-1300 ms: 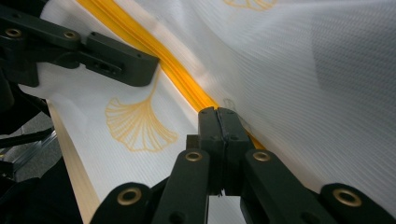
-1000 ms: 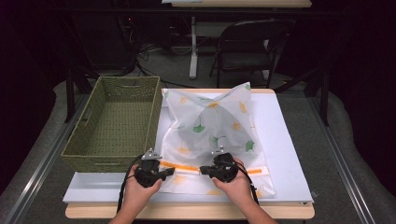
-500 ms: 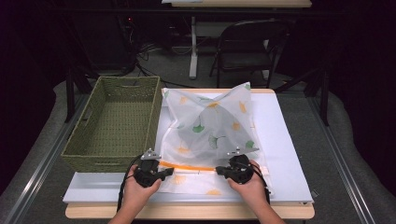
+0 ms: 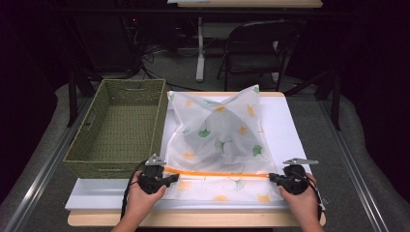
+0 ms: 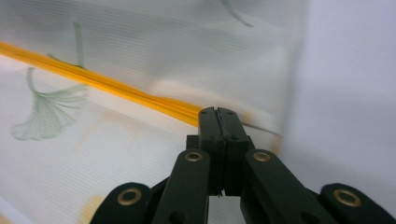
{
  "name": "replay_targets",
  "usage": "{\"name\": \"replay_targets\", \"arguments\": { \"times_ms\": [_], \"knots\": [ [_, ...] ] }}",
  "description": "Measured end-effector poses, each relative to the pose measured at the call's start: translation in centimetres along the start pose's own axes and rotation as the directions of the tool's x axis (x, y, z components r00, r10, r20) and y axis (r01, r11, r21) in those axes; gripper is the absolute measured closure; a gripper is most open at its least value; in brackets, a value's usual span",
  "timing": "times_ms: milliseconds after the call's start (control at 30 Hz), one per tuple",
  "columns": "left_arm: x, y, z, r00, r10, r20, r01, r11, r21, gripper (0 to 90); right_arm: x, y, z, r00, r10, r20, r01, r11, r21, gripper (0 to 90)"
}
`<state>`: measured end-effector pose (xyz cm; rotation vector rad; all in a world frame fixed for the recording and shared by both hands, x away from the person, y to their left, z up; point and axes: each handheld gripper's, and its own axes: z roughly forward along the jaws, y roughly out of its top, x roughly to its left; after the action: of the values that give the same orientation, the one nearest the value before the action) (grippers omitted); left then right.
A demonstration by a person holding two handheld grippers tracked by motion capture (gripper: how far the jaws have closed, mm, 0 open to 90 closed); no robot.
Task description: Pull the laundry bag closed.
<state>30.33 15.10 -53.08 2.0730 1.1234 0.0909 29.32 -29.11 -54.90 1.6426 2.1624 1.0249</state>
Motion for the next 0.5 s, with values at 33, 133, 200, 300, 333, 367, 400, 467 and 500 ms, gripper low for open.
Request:
{"name": "replay_targets", "arguments": {
  "times_ms": [33,133,200,300,333,367,400,467,500],
  "knots": [
    [0.0,0.0,0.0,1.0,-0.005,0.007,0.005,1.0,-0.001,88.3,-0.5,-0.2,-0.4,0.9999,0.016,-0.006,-0.016,1.0,0.003,90.0],
    [-0.3,0.0,0.2,1.0,0.001,-0.003,-0.001,1.0,0.003,88.3,-1.1,-0.6,-0.8,0.9981,0.05,-0.036,-0.051,0.998,-0.02,90.0],
    [-0.1,-0.2,-0.2,0.9997,0.01,-0.021,-0.009,0.9999,0.012,86.6,-1.0,-0.6,-0.8,0.9988,0.041,-0.028,-0.041,0.999,-0.026,90.0],
    [-0.1,-0.2,-0.2,0.9997,0.01,-0.021,-0.009,0.9999,0.012,86.6,-0.3,-0.4,-0.8,1.0,0.006,-0.008,-0.006,1.0,-0.021,89.9],
    [-0.1,-0.2,-0.2,0.9997,0.01,-0.021,-0.009,0.9999,0.012,86.6,-0.3,-0.4,-0.8,1.0,0.006,-0.008,-0.006,1.0,-0.021,89.9],
    [-0.1,-0.2,-0.2,0.9997,0.01,-0.021,-0.009,0.9999,0.012,86.6,-0.3,-0.4,-0.8,1.0,0.006,-0.008,-0.006,1.0,-0.021,89.9],
    [-0.1,-0.2,-0.2,0.9997,0.01,-0.021,-0.009,0.9999,0.012,86.6,-0.3,-0.4,-0.8,1.0,0.006,-0.008,-0.006,1.0,-0.021,89.9],
    [-0.1,-0.6,-0.7,0.9993,0.017,-0.033,-0.016,0.9997,0.017,86.4,-0.3,-0.4,-1.0,0.9998,0.012,-0.012,-0.013,0.999,-0.03,89.9],
    [-0.1,-0.7,-0.8,0.9989,0.023,-0.041,-0.022,0.9996,0.015,86.8,-0.3,-0.4,-1.0,0.9998,0.013,-0.014,-0.014,0.999,-0.036,89.9]
  ]
}}
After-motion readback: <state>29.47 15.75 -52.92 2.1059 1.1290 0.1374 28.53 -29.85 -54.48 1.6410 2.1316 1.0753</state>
